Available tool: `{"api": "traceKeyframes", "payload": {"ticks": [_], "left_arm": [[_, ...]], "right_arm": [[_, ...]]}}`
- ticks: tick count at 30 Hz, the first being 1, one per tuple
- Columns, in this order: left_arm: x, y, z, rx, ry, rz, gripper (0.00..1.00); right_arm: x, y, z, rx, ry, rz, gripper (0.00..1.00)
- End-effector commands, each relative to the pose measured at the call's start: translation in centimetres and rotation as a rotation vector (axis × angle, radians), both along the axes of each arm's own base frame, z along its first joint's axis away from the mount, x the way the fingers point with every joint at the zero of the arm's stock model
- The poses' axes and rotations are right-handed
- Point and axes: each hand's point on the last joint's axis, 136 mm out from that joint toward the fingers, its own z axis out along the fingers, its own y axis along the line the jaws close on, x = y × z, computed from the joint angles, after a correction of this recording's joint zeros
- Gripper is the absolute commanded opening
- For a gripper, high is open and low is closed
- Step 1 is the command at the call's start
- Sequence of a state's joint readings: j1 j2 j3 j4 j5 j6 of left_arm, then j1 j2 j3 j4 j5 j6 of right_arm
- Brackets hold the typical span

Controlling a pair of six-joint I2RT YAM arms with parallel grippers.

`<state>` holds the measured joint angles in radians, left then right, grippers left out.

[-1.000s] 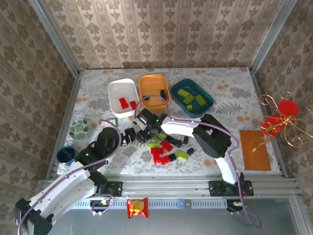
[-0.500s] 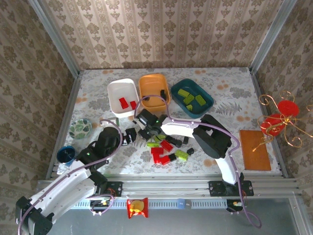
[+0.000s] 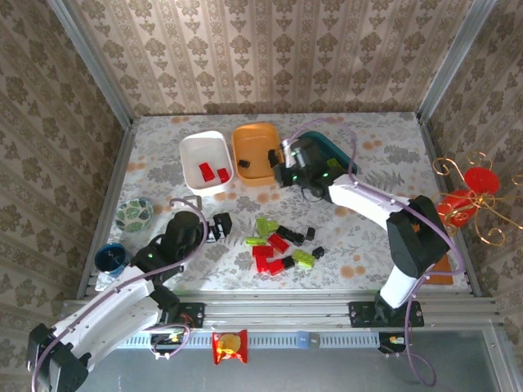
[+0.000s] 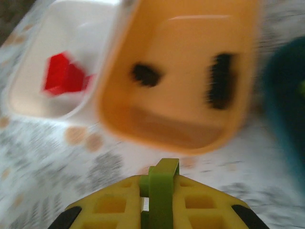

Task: Sort the legos into containers by color
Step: Place the lego in the container.

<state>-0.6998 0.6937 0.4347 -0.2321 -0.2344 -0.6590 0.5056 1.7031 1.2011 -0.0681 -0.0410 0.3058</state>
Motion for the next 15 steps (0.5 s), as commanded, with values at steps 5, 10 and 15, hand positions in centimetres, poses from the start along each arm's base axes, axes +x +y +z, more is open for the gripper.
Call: {"api": "traceKeyframes", "payload": {"ticks": [5,10,15], "left_arm": [[0.1,-0.7,0.1,-0.001,0.003,-0.04,1.0],[0.0,-1.6,0.1,-0.018,0.009,-0.088,1.0],[0.1,-2.6,-0.4,-0.006,0.047,-0.135,1.0]], "right_arm": [[5.8,-11.5,-1.5,-0.095,0.038,-0.386,0.12],[8.0,-15.2,-2.8,-0.209,0.083,-0.495,0.21],[8.7,-15.4,-3.2,-0.237,0.107,-0.491,0.6]]}}
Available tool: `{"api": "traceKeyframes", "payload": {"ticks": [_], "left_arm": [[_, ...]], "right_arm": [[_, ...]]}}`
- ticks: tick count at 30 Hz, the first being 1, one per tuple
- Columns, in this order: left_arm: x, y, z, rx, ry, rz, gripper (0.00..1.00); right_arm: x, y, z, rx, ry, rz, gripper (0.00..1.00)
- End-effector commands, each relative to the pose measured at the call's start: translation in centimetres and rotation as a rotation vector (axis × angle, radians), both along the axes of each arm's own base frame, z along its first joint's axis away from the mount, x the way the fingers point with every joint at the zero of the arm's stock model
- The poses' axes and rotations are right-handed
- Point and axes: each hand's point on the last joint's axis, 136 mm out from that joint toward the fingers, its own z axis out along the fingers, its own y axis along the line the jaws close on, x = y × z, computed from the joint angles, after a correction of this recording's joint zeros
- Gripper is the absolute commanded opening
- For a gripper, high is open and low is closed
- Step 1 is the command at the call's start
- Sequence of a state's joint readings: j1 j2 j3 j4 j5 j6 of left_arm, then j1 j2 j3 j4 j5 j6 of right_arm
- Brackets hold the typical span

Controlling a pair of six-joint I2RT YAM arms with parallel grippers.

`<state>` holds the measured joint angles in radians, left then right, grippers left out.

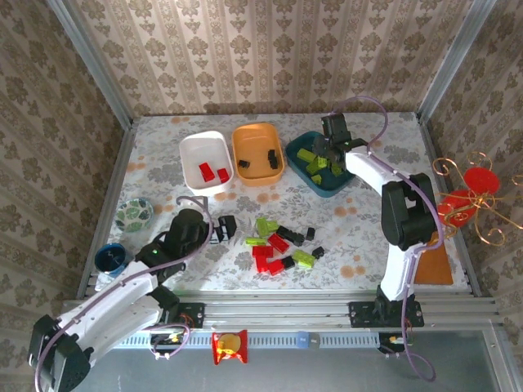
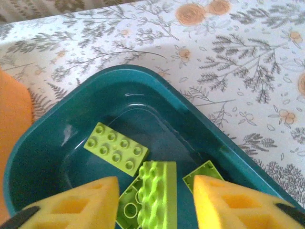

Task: Sort the legos into containers by color
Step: Place the lego in the container, then pick up the lego from the center of the table.

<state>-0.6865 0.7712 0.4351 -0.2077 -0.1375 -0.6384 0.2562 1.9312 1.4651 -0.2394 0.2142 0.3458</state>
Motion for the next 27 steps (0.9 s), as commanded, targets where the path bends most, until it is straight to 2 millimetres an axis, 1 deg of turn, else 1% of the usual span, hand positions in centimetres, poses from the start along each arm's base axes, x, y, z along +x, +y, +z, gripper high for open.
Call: {"api": "traceKeyframes", "payload": {"ticks": [1,3,5,7,9,13,15,18,20,22,27], "left_arm": [[0.4,-1.3,1.1,-0.012,-0.014,-0.064,1.0],[0.4,-1.9,0.9,-0.006,-0.006,-0.094,1.0],[0.5,-2.5,0.8,0.005,0.002,-0.128,0.99],[0.6,-3.3,0.6,0.017,0.02,-0.173,0.96],[0.5,-4.5,0.2,0.02,0.05,-0.232,0.93],[0.1,-6.7,-1.3,0.069,0.106,-0.338,0.88],[-0.1,-7.7,-2.1,0.107,0.124,-0.383,0.86],[-0.7,-9.4,-2.9,0.178,0.136,-0.462,0.87],[-1.0,-9.9,-3.7,0.243,0.149,-0.492,0.87],[-1.1,-10.3,-4.5,0.294,0.159,-0.51,0.85],[-1.1,-11.0,-5.6,0.346,0.166,-0.535,0.81]], "right_arm": [[-0.7,-0.7,-0.1,-0.043,0.038,-0.024,0.64],[-1.2,-0.6,0.7,-0.028,0.021,-0.023,0.69],[-1.9,-0.2,1.5,-0.007,0.008,-0.009,0.7],[-3.1,0.8,2.4,0.013,-0.008,0.016,0.7],[-4.5,1.6,2.6,0.016,-0.013,0.037,0.7],[-7.5,3.0,1.5,0.015,0.006,0.081,0.71],[-8.9,3.3,0.8,0.023,0.021,0.092,0.71],[-10.7,3.5,0.0,0.053,0.037,0.096,0.71],[-11.7,3.6,-0.5,0.076,0.043,0.095,0.71],[-12.5,3.5,-0.8,0.09,0.046,0.094,0.71],[-13.7,3.1,-1.4,0.087,0.055,0.086,0.71]]}}
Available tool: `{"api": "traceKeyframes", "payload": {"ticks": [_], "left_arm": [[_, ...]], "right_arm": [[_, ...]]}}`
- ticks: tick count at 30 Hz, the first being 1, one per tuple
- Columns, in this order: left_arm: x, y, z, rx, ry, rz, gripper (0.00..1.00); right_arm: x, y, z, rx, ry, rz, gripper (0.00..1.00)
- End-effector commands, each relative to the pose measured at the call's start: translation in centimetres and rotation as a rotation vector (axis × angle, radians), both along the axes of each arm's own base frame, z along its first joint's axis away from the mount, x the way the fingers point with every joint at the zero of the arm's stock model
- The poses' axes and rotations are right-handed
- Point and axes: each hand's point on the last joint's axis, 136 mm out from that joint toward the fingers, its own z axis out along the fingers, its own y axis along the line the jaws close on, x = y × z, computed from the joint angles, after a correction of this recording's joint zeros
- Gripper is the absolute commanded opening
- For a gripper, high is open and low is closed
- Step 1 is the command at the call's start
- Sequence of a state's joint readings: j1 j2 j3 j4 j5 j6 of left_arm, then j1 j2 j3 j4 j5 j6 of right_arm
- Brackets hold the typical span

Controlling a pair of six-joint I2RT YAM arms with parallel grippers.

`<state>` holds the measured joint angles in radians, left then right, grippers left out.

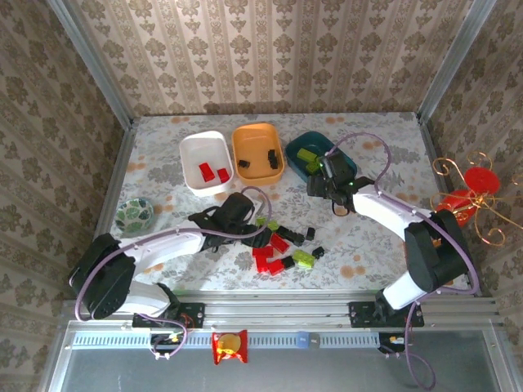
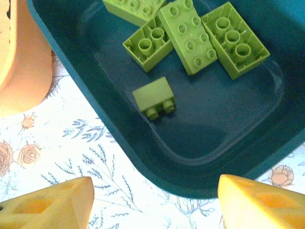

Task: Sort the legos into containers by color
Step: Pick up the lego from the center of the table.

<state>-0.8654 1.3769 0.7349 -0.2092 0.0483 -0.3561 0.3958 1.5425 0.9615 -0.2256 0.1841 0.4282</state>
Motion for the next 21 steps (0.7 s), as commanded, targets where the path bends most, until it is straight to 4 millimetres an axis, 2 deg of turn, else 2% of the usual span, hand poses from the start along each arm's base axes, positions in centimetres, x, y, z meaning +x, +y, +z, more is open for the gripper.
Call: {"api": "traceKeyframes", "payload": {"ticks": [1,5,12,17,21], "left_arm": [[0.2,0.0,-0.4,0.074,-0.027,-0.042,0.8],[0.1,-0.4,-1.4,0.122,-0.016,-0.068,0.71],[0.0,-0.7,-2.6,0.151,0.002,-0.08,0.71],[-0.1,-0.3,-3.3,0.174,0.022,-0.068,0.63],[-0.5,0.0,-3.6,0.163,0.054,-0.066,0.63]], "right_arm": [[-0.1,0.3,1.4,0.043,-0.048,-0.017,0.71],[-0.3,0.0,1.5,0.037,-0.055,-0.025,0.71],[-0.3,-0.3,1.7,0.028,-0.064,-0.032,0.71],[-0.2,-0.4,1.6,0.023,-0.065,-0.036,0.71],[-0.2,-0.4,1.4,0.024,-0.062,-0.04,0.71]]}}
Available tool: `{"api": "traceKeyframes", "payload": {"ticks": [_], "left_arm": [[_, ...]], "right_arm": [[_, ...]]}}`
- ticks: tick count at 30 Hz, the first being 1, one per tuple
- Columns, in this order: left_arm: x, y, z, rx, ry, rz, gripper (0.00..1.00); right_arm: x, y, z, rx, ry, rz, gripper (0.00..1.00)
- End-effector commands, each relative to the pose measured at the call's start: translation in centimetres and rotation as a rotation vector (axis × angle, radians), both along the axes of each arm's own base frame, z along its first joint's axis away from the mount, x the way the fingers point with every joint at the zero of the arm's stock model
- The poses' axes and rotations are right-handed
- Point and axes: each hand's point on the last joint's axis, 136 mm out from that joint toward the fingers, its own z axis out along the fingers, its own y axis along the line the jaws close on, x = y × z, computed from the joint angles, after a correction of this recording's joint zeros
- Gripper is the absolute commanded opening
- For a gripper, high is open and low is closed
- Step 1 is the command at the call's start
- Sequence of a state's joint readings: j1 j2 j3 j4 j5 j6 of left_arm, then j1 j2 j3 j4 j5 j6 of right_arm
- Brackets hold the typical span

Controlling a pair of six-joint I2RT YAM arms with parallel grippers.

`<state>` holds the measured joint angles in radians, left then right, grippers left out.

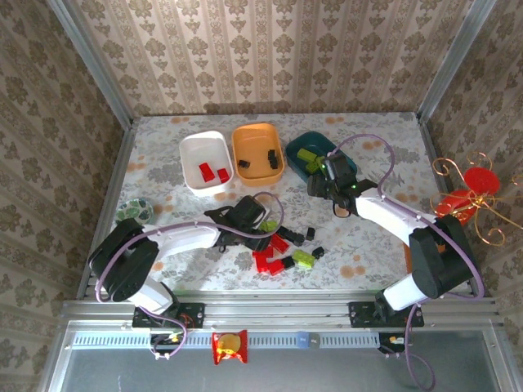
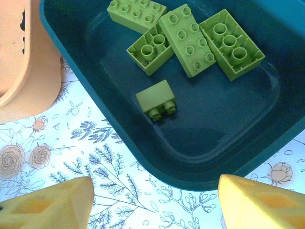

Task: Sort the legos into containers by color
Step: Pick up the lego from the center of the table.

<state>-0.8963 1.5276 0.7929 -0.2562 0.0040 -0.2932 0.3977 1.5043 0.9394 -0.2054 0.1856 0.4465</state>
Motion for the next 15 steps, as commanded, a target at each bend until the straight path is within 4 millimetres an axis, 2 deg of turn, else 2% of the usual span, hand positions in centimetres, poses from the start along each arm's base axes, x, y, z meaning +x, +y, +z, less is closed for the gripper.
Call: {"api": "traceKeyframes", "payload": {"ticks": [1,3,8,11,15], "left_arm": [[-0.5,0.3,-0.2,0.014,0.027,-0.003,0.63],[-0.6,0.8,-0.6,0.025,0.039,0.008,0.62],[-0.8,2.6,-1.4,0.037,0.081,0.061,0.52],[-1.2,3.5,-1.6,0.037,0.093,0.082,0.51],[-1.0,5.5,-2.0,0.065,0.099,0.155,0.46]], "right_arm": [[0.0,-0.3,0.4,0.0,-0.028,-0.026,0.71],[0.0,-0.3,0.4,0.0,-0.027,-0.027,0.71],[0.0,-0.3,0.3,0.006,-0.027,-0.029,0.71],[0.1,-0.3,0.4,0.006,-0.028,-0.028,0.71],[0.1,-0.2,0.5,0.011,-0.031,-0.028,0.71]]}}
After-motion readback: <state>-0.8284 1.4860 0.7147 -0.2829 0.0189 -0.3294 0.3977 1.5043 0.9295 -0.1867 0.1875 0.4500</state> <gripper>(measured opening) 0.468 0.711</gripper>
